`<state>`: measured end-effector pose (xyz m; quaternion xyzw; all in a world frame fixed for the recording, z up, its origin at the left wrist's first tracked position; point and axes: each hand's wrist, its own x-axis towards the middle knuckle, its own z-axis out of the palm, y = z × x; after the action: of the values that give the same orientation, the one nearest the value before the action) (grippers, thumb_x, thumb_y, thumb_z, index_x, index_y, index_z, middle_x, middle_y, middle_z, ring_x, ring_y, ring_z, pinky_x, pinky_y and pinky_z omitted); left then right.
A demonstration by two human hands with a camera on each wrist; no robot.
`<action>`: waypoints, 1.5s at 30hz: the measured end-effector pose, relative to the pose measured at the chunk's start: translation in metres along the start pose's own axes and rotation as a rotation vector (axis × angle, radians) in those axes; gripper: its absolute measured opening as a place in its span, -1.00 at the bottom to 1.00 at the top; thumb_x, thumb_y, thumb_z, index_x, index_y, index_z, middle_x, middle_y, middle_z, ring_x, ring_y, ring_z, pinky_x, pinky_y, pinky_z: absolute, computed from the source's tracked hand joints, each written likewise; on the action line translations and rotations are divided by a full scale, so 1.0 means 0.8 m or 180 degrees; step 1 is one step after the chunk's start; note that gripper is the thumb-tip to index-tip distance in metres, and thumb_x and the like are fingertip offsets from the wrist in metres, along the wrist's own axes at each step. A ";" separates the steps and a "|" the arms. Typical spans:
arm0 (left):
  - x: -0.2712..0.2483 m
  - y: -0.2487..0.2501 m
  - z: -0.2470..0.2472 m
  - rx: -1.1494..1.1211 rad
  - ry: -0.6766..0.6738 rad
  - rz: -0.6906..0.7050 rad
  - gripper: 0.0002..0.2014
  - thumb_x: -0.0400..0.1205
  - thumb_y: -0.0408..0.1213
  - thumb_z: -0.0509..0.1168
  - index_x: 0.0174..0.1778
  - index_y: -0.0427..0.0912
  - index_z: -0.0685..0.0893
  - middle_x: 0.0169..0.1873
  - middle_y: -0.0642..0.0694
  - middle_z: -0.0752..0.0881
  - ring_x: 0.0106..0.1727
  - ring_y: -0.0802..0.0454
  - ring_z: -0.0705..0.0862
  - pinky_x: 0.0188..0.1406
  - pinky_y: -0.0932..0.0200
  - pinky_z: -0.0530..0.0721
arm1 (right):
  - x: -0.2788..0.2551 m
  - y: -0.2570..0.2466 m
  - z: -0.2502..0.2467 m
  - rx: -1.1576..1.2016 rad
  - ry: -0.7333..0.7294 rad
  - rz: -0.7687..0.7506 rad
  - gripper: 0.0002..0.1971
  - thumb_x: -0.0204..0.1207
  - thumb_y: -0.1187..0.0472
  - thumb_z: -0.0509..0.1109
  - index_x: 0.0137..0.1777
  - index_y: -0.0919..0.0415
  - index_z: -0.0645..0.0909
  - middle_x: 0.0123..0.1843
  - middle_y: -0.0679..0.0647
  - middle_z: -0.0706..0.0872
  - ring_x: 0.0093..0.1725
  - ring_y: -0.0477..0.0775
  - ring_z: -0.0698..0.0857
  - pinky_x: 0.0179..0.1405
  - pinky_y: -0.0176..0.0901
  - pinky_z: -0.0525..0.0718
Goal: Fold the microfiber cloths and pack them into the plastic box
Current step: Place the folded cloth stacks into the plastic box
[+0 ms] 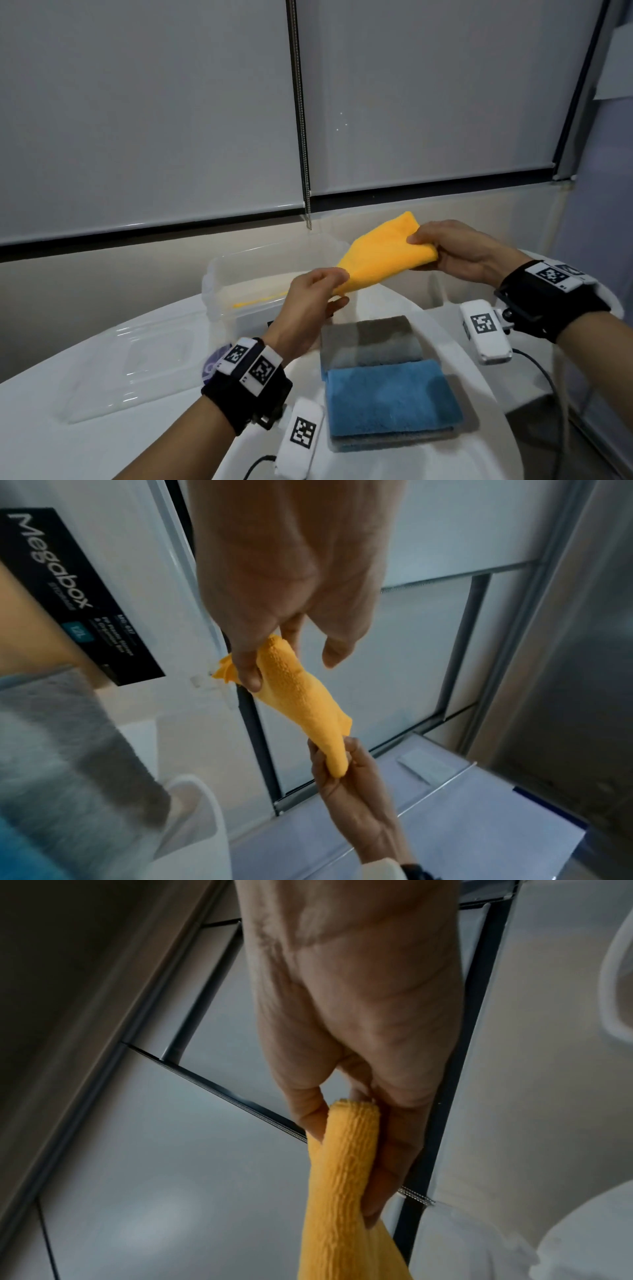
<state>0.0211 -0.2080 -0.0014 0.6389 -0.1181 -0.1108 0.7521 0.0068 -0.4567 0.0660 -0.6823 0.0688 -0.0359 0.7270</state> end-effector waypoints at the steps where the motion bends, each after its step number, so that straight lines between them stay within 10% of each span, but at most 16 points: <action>1: 0.002 0.007 -0.004 -0.0168 0.0118 0.0012 -0.73 0.66 -0.20 0.41 0.12 -0.34 0.77 0.24 -0.16 0.72 0.22 -0.14 0.75 0.20 -0.06 0.79 | 0.001 -0.006 0.002 -0.0013 -0.0045 -0.0056 -0.91 0.57 0.47 0.35 0.03 0.35 0.57 0.00 0.28 0.66 -0.05 0.16 0.71 -0.21 0.05 0.83; 5: 0.022 0.036 -0.028 -0.0534 0.0639 0.0154 -0.78 0.62 -0.34 0.46 0.10 -0.38 0.67 0.18 -0.28 0.68 0.10 -0.14 0.71 0.02 -0.05 0.82 | 0.010 -0.021 0.016 -0.0053 -0.0326 -0.0228 -0.87 0.52 0.50 0.33 -0.07 0.26 0.57 -0.07 0.21 0.64 -0.10 0.13 0.70 -0.05 0.10 0.79; 9: 0.035 0.068 -0.066 -0.0736 0.0757 0.0041 -0.18 0.47 -0.29 0.60 0.58 -0.44 0.35 0.18 -0.26 0.68 -0.04 -0.09 0.73 -0.29 0.13 0.73 | 0.030 -0.028 0.041 -0.0018 -0.0528 -0.0282 -0.74 0.48 0.51 0.34 0.12 0.26 0.56 0.06 0.25 0.64 0.02 0.20 0.67 0.19 0.24 0.65; 12: 0.036 0.088 -0.096 -0.0366 0.0521 -0.0065 -0.45 0.55 -0.28 0.55 0.42 -0.36 0.58 0.22 -0.24 0.77 0.03 -0.08 0.76 -0.22 0.16 0.73 | 0.049 -0.032 0.068 -0.0058 -0.0491 -0.0293 -0.81 0.49 0.51 0.35 -0.11 0.20 0.60 -0.04 0.20 0.68 -0.08 0.14 0.71 0.07 0.16 0.67; 18: 0.048 0.114 -0.166 0.0755 0.0793 0.0231 -0.56 0.52 -0.39 0.56 0.31 -0.19 0.64 -0.01 -0.15 0.84 0.03 -0.07 0.80 -0.05 0.04 0.68 | 0.088 -0.034 0.126 -0.0657 -0.0577 -0.0160 -0.66 0.53 0.49 0.44 0.26 0.22 0.60 0.20 0.24 0.74 0.11 0.24 0.74 0.06 0.14 0.74; 26: 0.097 0.105 -0.223 0.2381 0.1432 0.0376 -0.63 0.35 -0.34 0.65 -0.14 -0.17 0.56 -0.16 -0.29 0.75 -0.16 -0.25 0.80 -0.18 -0.24 0.83 | 0.156 -0.013 0.210 -0.2783 -0.0041 -0.0191 -0.59 0.38 0.24 0.67 -0.19 0.11 0.40 -0.23 0.09 0.49 -0.17 0.13 0.58 -0.28 -0.04 0.64; 31: 0.135 0.085 -0.233 0.3278 0.0942 0.0007 -0.83 0.45 -0.52 0.43 -0.31 -0.14 0.74 -0.09 -0.33 0.76 -0.22 -0.22 0.82 -0.23 -0.12 0.86 | 0.188 0.007 0.250 -0.4159 -0.0478 -0.0205 -0.77 0.51 0.31 0.54 0.11 0.37 0.67 0.05 0.24 0.73 0.07 0.24 0.74 0.01 0.03 0.77; 39: 0.172 0.063 -0.221 0.4457 -0.0079 -0.0985 -0.84 0.60 -0.39 0.44 0.03 -0.39 0.78 -0.05 -0.25 0.80 0.02 -0.20 0.82 0.15 -0.05 0.78 | 0.227 0.038 0.272 -0.4867 -0.1135 0.0431 -0.69 0.49 0.23 0.55 0.21 0.33 0.77 0.18 0.28 0.76 0.11 0.33 0.78 0.22 0.22 0.75; 42: 0.175 0.056 -0.211 0.5064 -0.0348 -0.1113 -0.76 0.68 -0.34 0.31 -0.33 -0.28 0.59 -0.38 -0.13 0.65 -0.22 -0.09 0.72 -0.22 0.18 0.67 | 0.236 0.046 0.273 -0.5106 -0.1583 0.0685 -0.66 0.53 0.13 0.52 0.23 0.28 0.77 0.18 0.25 0.80 0.16 0.25 0.80 0.21 0.18 0.77; 45: 0.179 0.053 -0.208 0.5548 -0.0714 -0.1244 -0.72 0.58 -0.09 0.47 -0.24 -0.27 0.71 -0.41 -0.09 0.72 -0.33 -0.01 0.75 -0.43 0.29 0.56 | 0.251 0.060 0.269 -0.5189 -0.1725 0.0802 -0.55 0.34 0.03 0.61 0.21 0.19 0.78 0.22 0.21 0.80 0.09 0.20 0.81 0.05 0.11 0.81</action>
<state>0.2107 -0.0913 0.0195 0.9768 -0.1221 -0.1696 -0.0476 0.2353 -0.2707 0.0207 -0.9627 -0.0274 0.2691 0.0013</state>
